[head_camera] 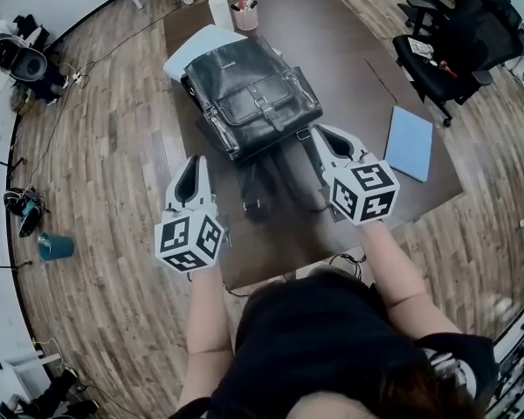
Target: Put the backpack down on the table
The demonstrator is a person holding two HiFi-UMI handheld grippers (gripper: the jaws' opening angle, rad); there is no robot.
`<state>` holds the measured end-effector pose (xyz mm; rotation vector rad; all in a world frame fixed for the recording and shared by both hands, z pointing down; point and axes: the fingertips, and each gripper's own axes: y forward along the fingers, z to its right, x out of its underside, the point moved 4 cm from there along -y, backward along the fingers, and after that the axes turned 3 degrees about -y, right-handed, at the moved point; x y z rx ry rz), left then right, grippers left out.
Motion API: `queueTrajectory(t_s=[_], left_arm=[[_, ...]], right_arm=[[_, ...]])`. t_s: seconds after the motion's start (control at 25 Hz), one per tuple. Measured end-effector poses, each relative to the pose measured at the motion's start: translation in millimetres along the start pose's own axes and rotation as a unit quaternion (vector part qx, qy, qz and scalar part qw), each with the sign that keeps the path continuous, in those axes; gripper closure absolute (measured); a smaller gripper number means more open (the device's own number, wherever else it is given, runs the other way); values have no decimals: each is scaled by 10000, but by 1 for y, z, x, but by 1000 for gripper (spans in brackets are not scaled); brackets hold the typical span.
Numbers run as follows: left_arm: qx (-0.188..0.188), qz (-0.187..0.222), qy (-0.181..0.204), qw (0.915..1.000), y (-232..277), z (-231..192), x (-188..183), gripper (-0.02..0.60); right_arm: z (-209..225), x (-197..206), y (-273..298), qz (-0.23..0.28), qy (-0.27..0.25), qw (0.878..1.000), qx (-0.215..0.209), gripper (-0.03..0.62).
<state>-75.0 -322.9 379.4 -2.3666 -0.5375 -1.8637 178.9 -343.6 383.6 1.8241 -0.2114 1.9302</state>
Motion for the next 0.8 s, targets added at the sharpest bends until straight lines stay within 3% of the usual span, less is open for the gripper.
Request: queueTrajectory(t_s=[0.8], left_arm=[[36,-113,-47,9999,-5,-3,9,525]], right_arm=[[-6,9,-3,-31,252,9997,-25,577]])
